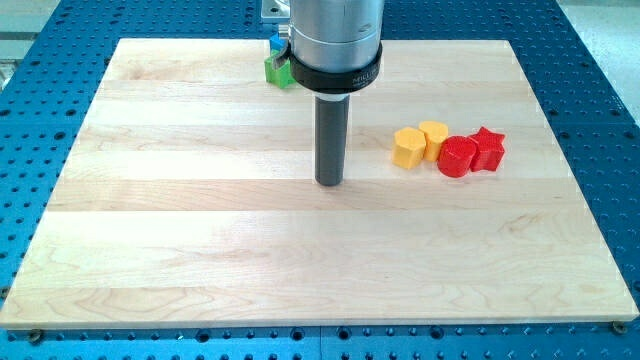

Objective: Slightly move your arm to the left of the board

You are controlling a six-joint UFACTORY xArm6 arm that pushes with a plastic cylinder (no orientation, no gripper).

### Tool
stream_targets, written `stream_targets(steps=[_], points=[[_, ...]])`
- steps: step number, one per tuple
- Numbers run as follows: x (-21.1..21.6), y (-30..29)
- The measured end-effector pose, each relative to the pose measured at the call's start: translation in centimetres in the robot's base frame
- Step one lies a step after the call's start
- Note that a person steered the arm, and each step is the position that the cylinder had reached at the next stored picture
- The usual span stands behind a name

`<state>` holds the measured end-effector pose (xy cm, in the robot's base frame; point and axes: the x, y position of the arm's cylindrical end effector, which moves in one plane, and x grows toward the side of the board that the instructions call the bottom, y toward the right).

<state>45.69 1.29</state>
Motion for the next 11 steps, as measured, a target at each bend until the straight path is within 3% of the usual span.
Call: stream_targets(steps=[2,3,4,5,6,10,11], points=[[0.3,-0.3],[2.6,2.0],[2.3,0.1],[-0.1,-7.2],[-0.8,-9.6],[-0.2,-10.0],[1.6,-8.4]])
